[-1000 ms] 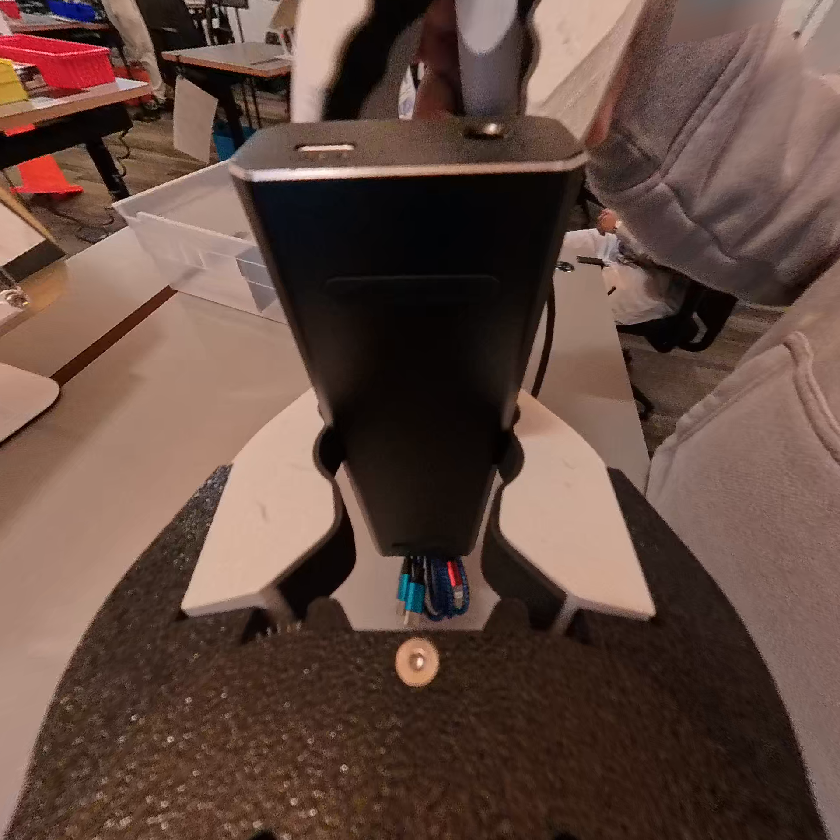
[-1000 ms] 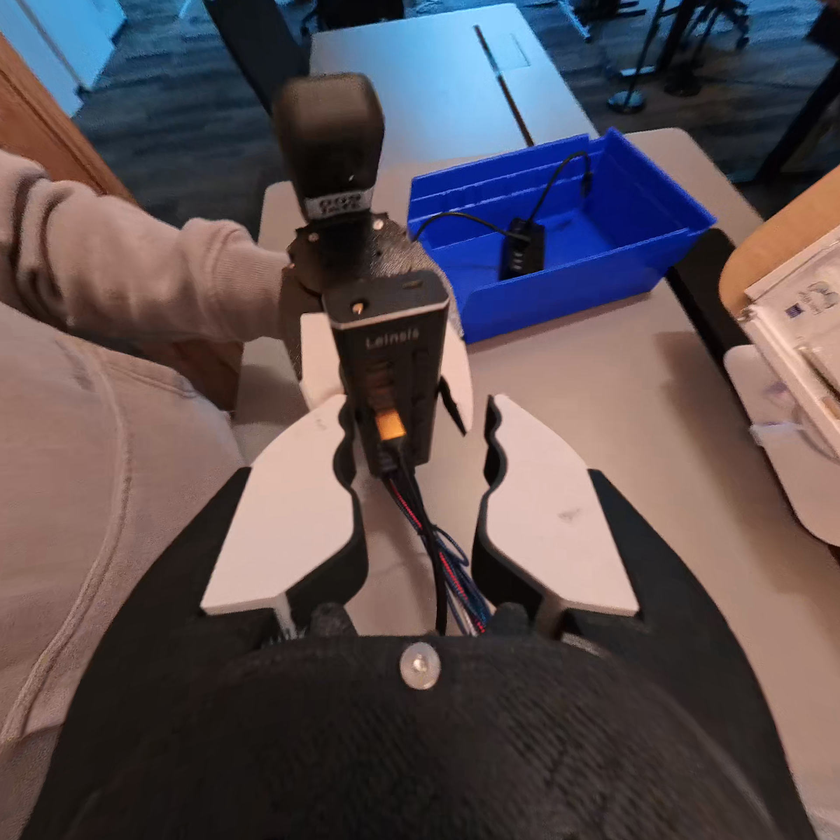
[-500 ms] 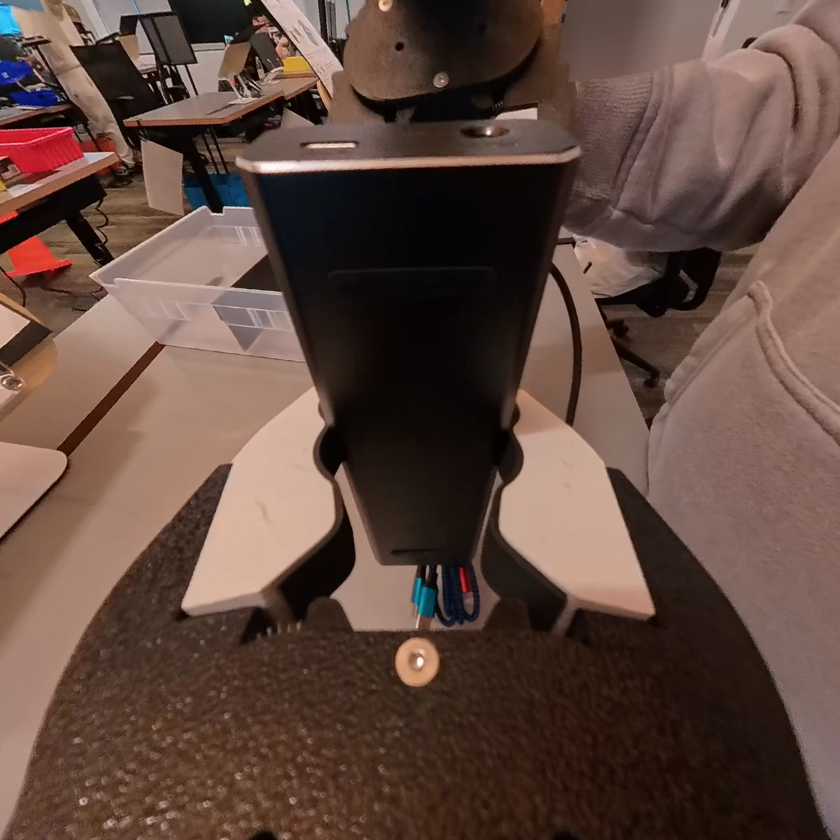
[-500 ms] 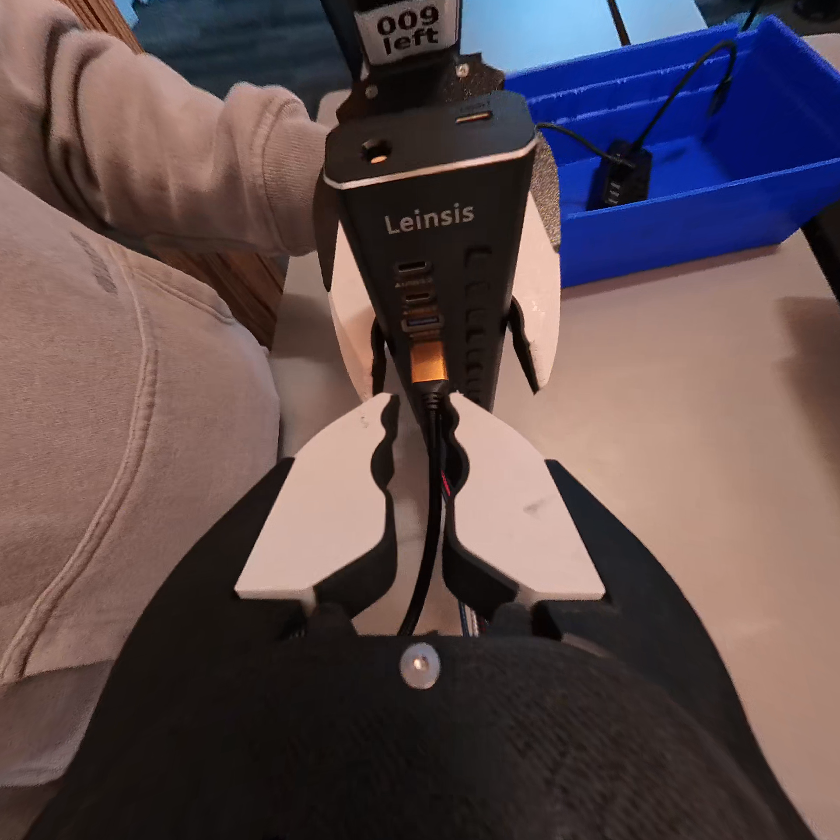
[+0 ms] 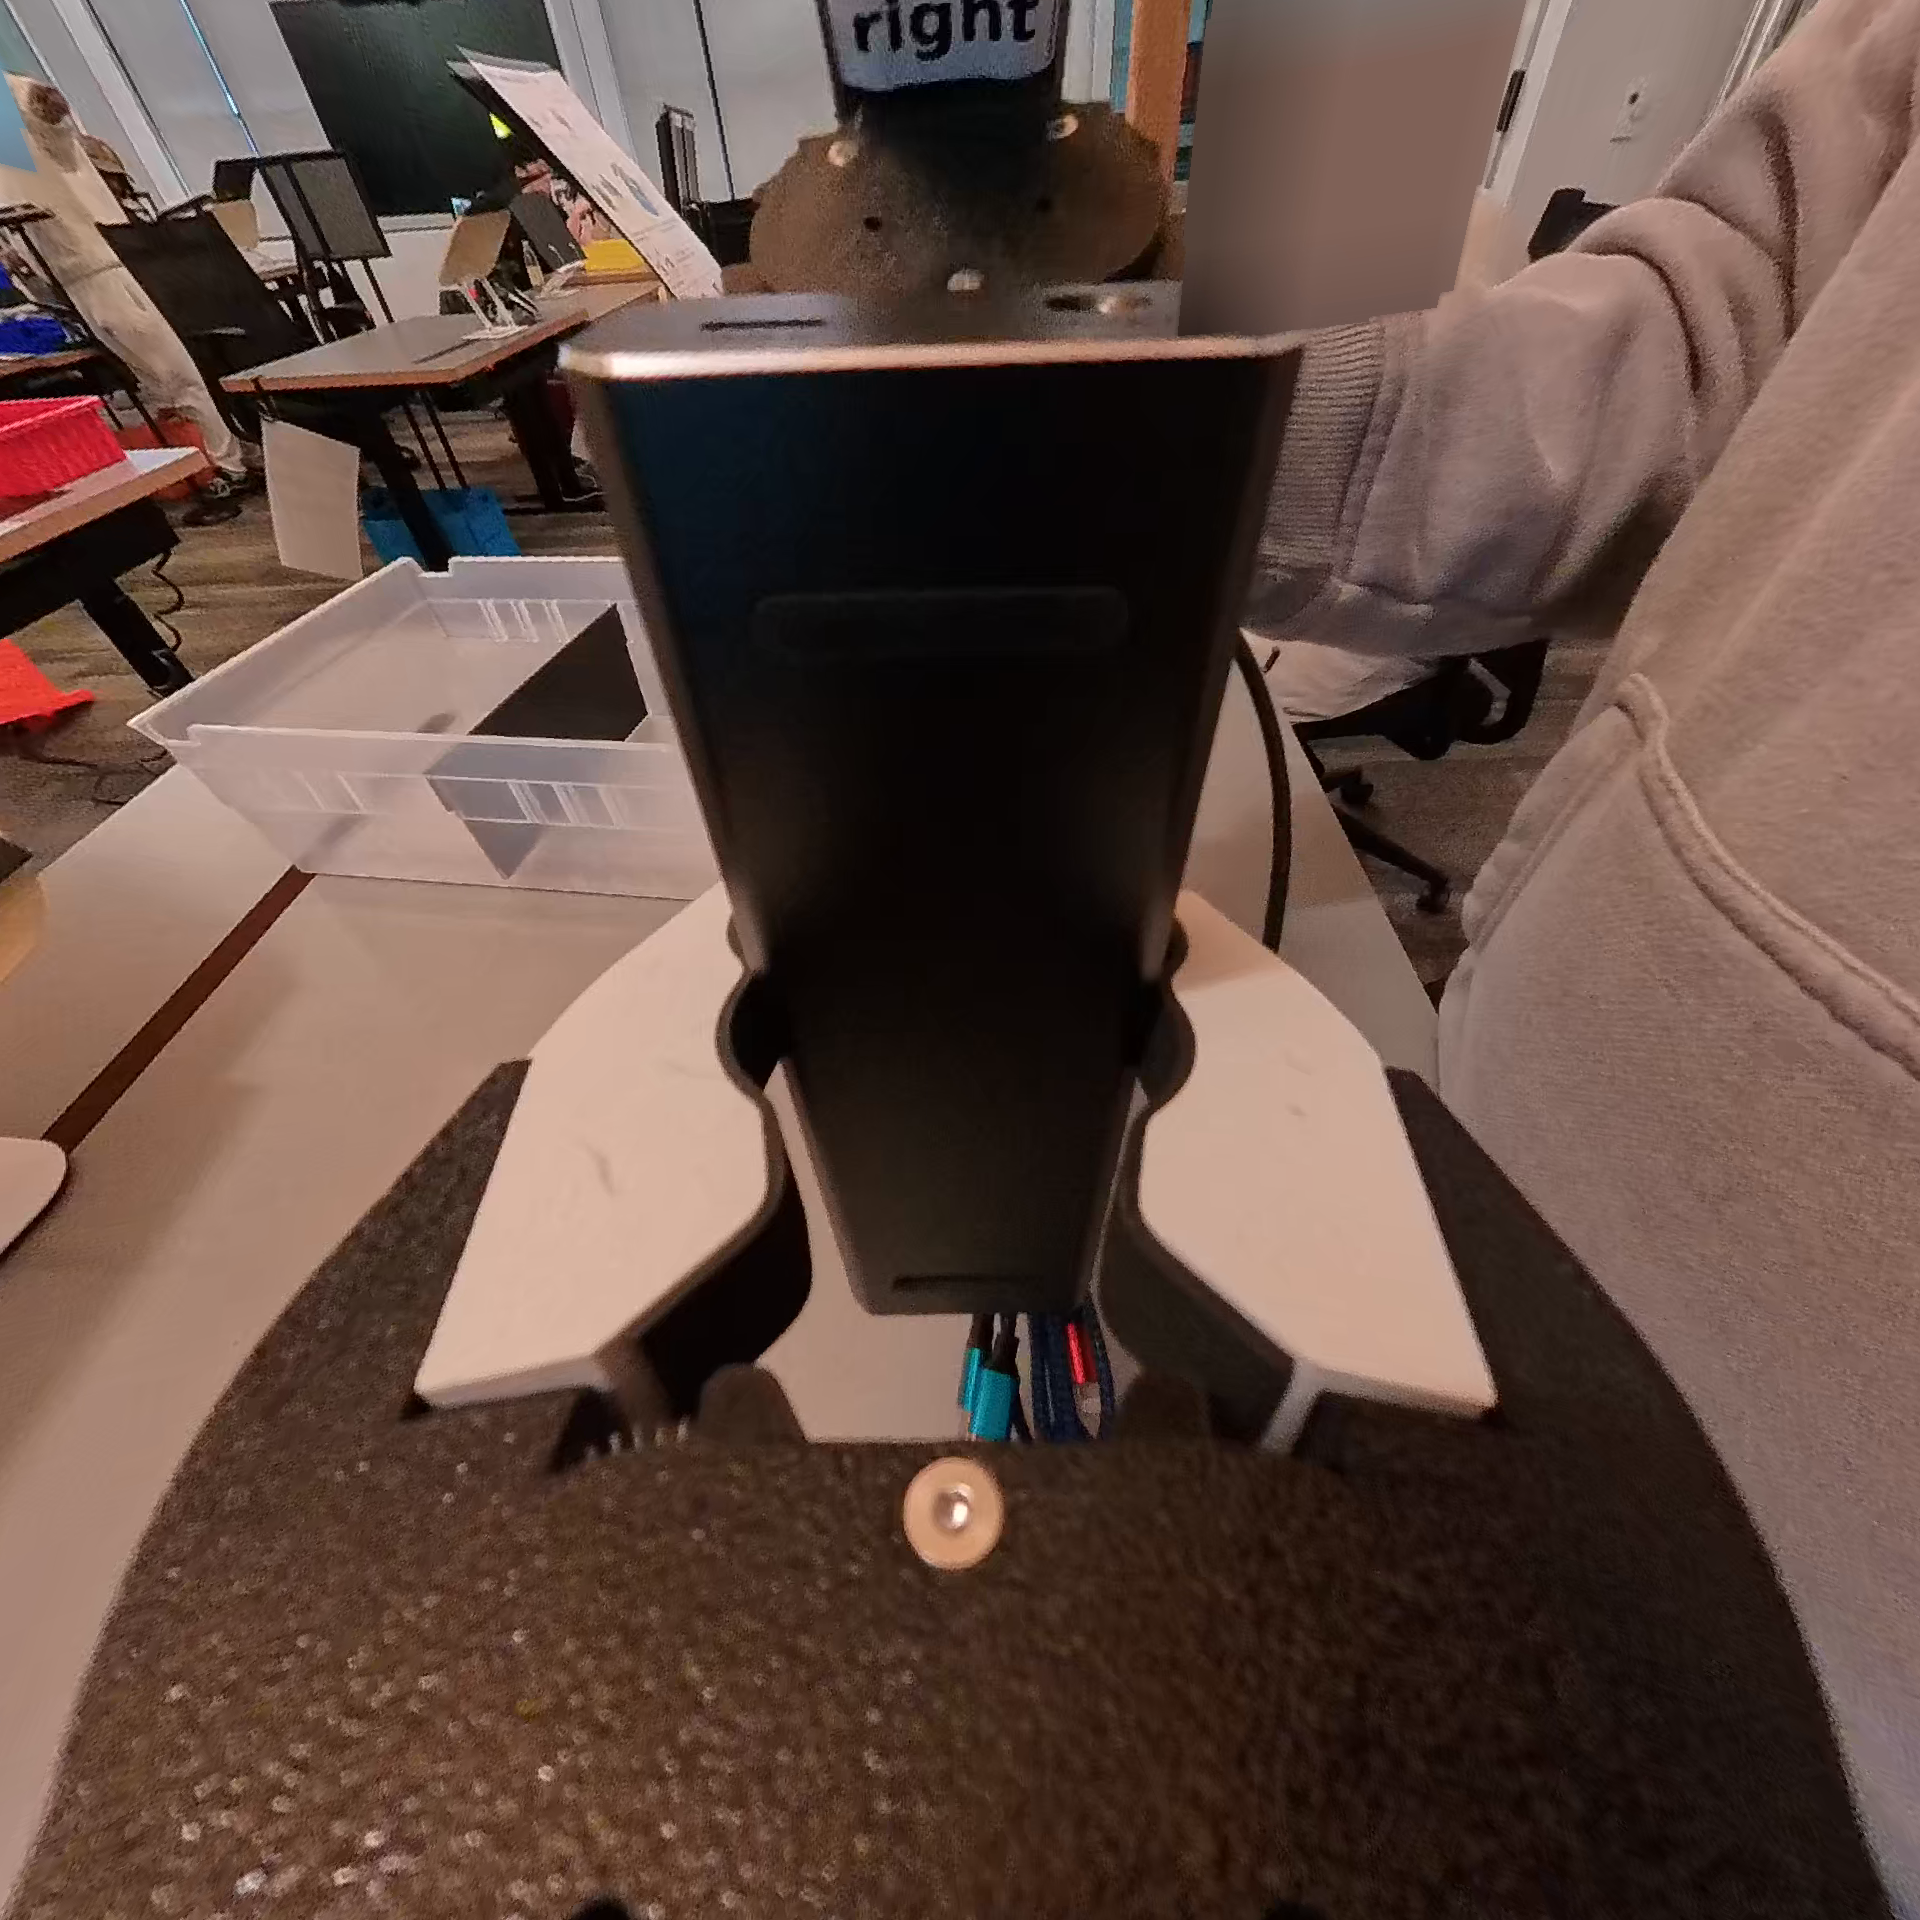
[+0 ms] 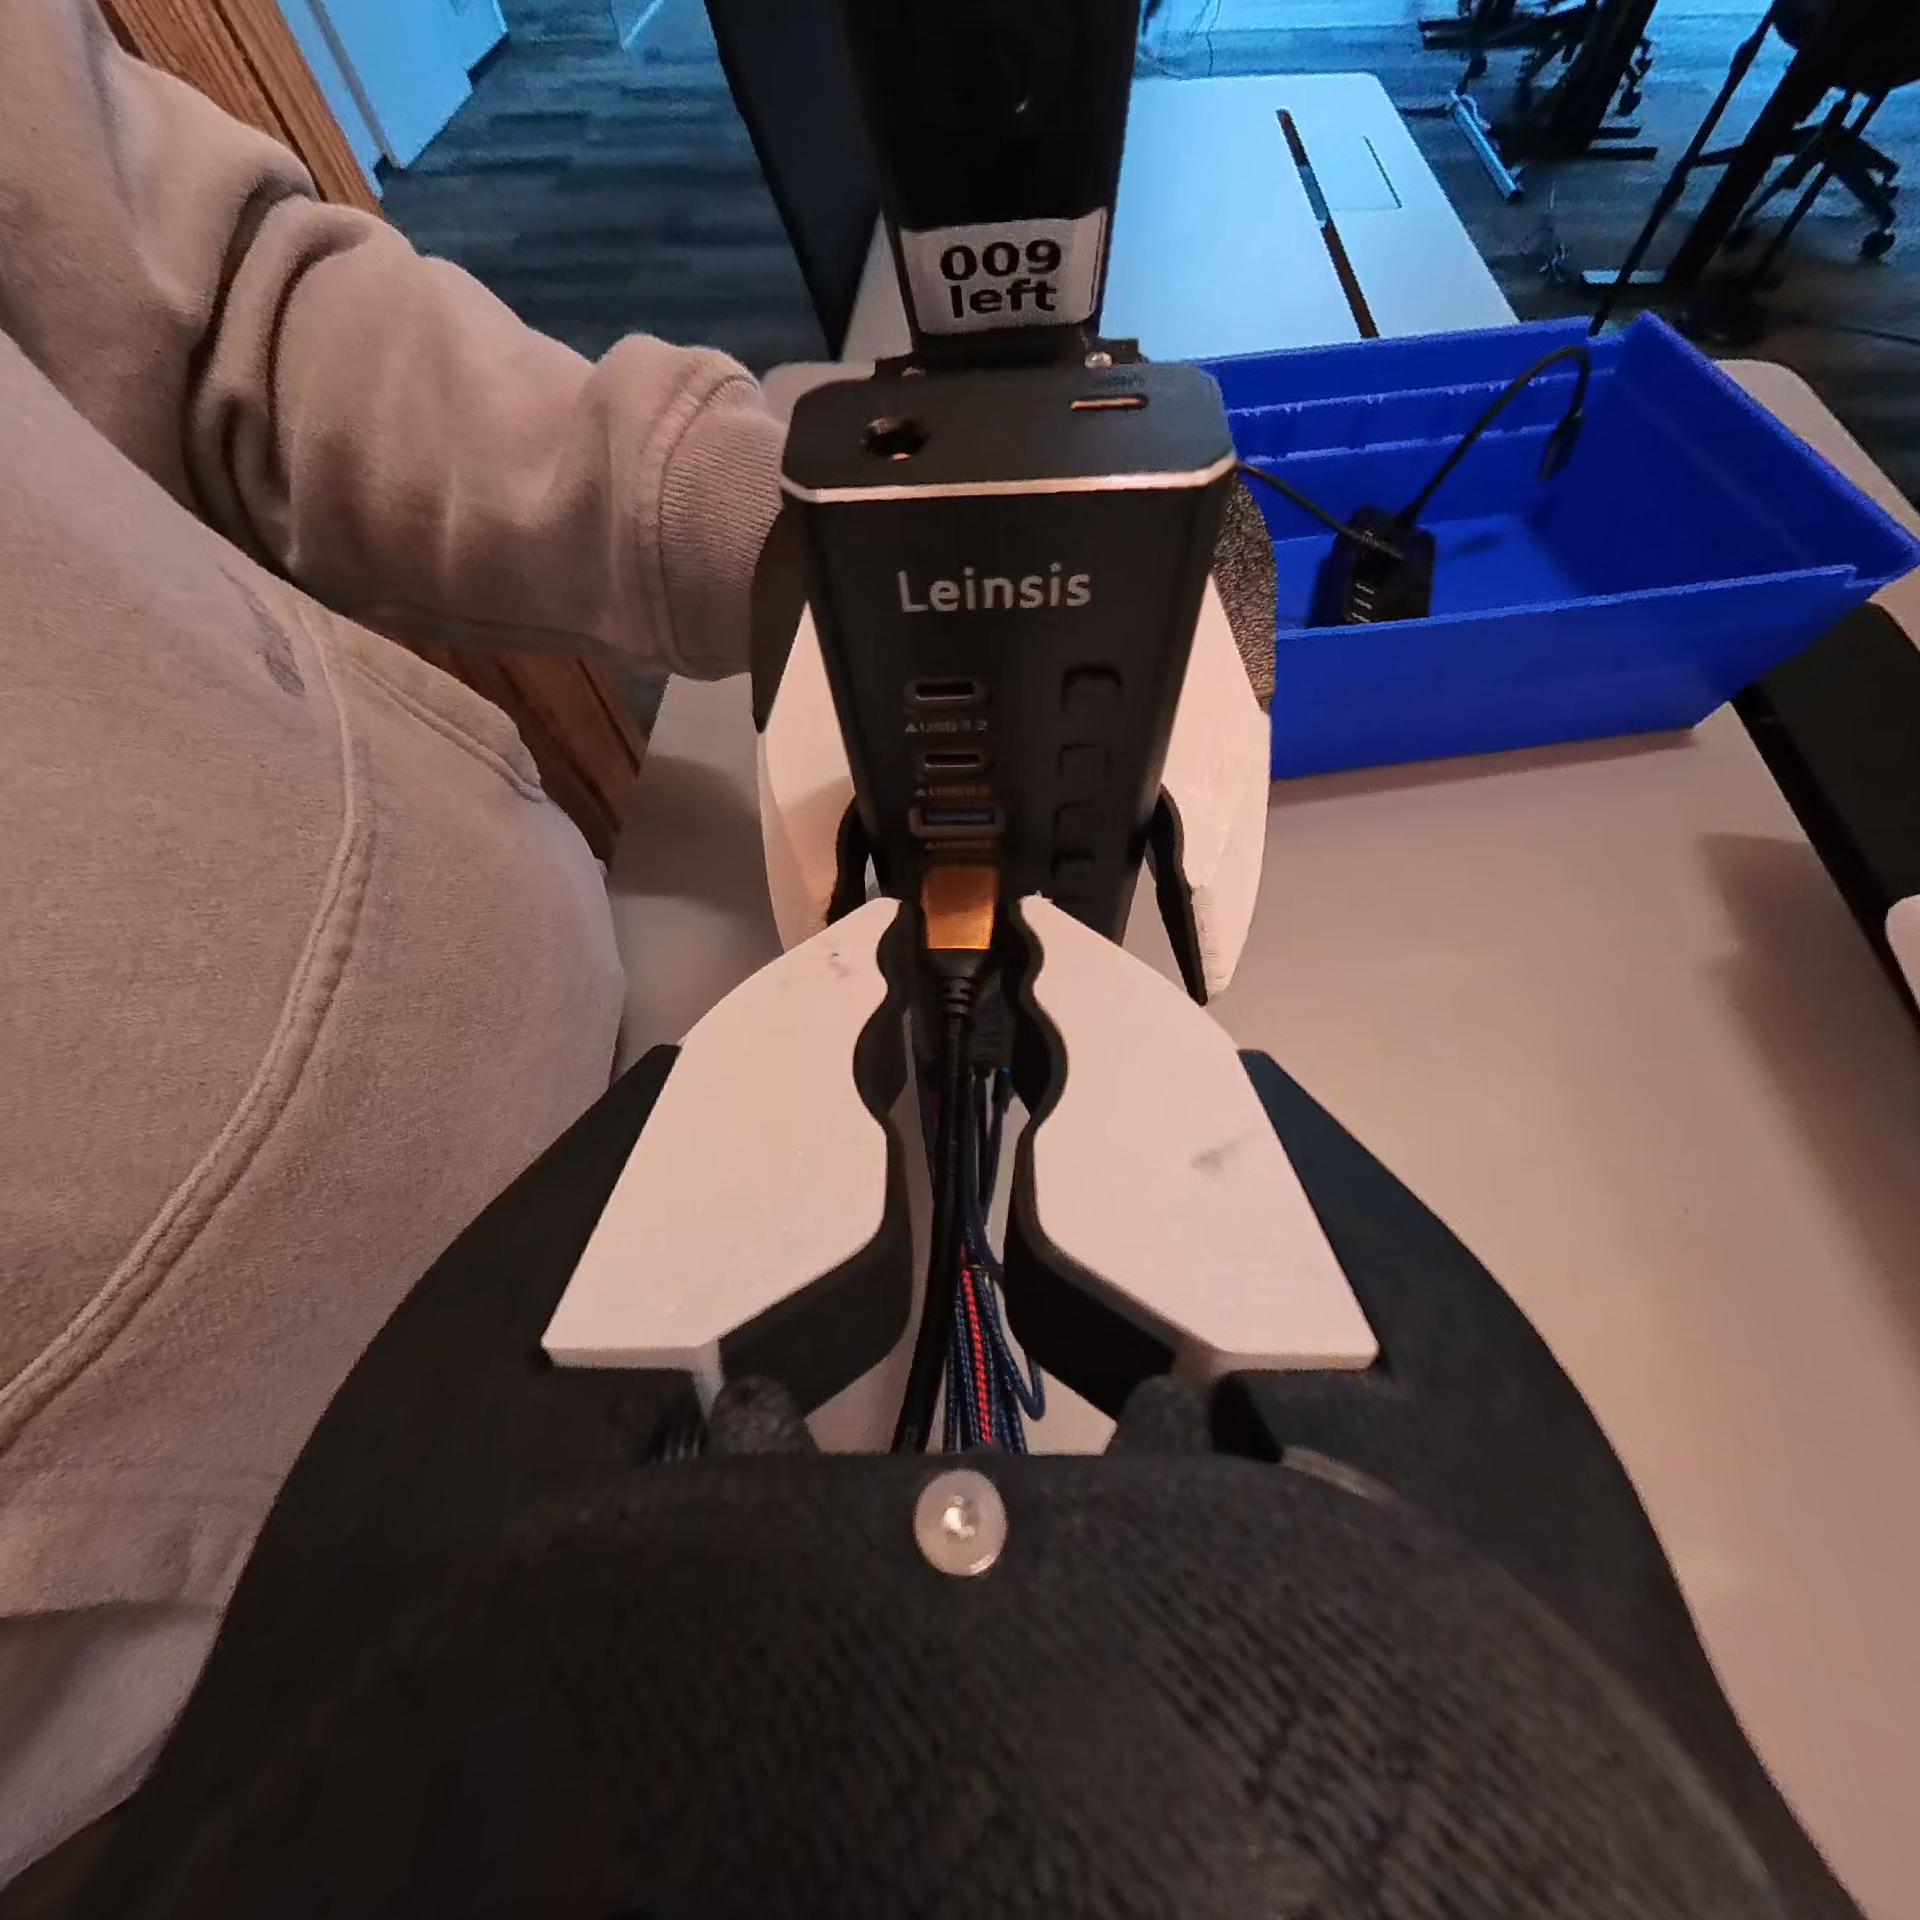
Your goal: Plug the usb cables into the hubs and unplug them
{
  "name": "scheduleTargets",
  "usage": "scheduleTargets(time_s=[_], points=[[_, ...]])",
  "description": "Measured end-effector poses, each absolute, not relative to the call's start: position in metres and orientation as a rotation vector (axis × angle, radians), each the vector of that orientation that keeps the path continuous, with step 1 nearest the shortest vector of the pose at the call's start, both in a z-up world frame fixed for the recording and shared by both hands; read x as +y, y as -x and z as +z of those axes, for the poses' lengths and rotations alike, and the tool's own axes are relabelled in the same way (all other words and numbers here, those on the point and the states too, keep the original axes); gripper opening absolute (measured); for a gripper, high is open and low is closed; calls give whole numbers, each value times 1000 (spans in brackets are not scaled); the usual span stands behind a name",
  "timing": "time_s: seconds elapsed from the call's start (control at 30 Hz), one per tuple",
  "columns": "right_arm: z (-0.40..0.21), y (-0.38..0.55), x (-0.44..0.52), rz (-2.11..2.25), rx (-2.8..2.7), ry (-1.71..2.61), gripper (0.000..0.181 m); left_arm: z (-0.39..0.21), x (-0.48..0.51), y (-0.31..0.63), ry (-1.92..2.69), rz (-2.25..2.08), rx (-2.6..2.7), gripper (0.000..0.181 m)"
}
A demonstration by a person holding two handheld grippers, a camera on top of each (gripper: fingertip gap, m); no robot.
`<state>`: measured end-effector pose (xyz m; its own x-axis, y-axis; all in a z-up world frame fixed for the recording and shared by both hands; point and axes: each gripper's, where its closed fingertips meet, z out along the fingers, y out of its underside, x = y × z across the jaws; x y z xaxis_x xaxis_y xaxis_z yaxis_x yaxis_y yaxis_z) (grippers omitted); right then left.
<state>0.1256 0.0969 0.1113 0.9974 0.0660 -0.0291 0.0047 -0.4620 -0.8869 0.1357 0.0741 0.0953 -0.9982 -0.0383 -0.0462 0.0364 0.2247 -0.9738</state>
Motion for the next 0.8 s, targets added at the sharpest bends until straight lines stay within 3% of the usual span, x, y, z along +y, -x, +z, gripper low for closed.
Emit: scheduleTargets(time_s=[0.27, 0.33, 0.8], points=[[104, -125, 90, -32, -74, 2129, 15, 115, 74, -131, 89, -2058, 2370, 66], [98, -129, 87, -77, -76, 2189, 15, 108, 77, -135, 64, -1910, 2400, 60], [101, -129, 84, -42, -13, 2120, 15, 102, 73, -138, 224, -2040, 2335, 63]])
